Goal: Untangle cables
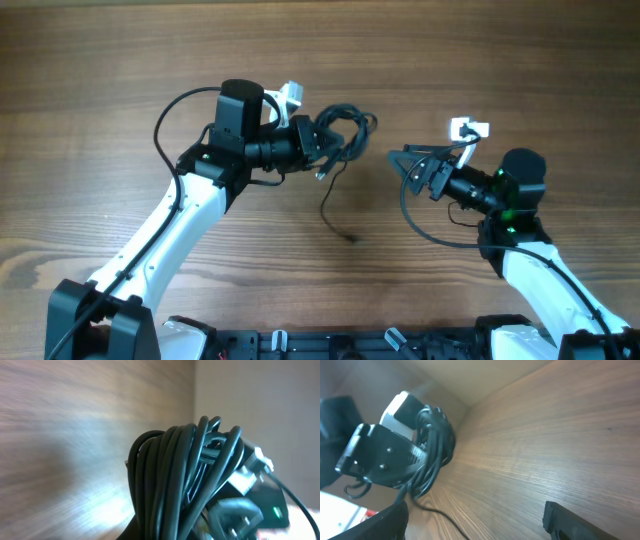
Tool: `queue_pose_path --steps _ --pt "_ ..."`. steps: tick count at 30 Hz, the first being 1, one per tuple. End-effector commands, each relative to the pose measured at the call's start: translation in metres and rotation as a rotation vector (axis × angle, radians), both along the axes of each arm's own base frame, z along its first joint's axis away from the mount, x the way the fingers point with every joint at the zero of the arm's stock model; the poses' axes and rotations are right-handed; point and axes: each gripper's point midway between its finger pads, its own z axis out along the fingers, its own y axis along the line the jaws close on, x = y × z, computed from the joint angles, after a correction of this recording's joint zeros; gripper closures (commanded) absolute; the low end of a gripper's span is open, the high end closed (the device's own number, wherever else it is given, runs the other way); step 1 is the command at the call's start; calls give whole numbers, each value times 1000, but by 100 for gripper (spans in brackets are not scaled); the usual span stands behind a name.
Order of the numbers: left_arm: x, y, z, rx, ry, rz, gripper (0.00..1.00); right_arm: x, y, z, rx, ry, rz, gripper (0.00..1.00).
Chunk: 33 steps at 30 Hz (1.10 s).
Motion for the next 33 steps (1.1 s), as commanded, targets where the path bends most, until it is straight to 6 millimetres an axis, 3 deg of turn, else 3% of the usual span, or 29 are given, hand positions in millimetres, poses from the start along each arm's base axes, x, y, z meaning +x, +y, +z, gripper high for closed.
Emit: queue_pose_path --steps 1,2,9,15,20,26,33 --pt "-32 -13 26 -108 -64 -201 96 -3 15 15 -8 -92 41 20" --pt "-33 -15 26 -108 -63 -206 96 0 14 15 -7 -84 18 24" --pt "-48 -30 25 -109 -59 -259 96 26 -3 12 1 -33 -189 30" --pt "-53 -34 25 -110 -53 -277 96 32 -8 15 32 -10 -244 37" --pt "-62 -36 31 -147 -40 -324 96 34 -14 -3 3 64 -288 40" --pt "-71 -44 34 -158 -75 -374 96 29 0 -16 -25 106 -272 43" --pt "-97 -55 48 -237 -89 -504 96 48 -29 -25 -86 102 -488 45"
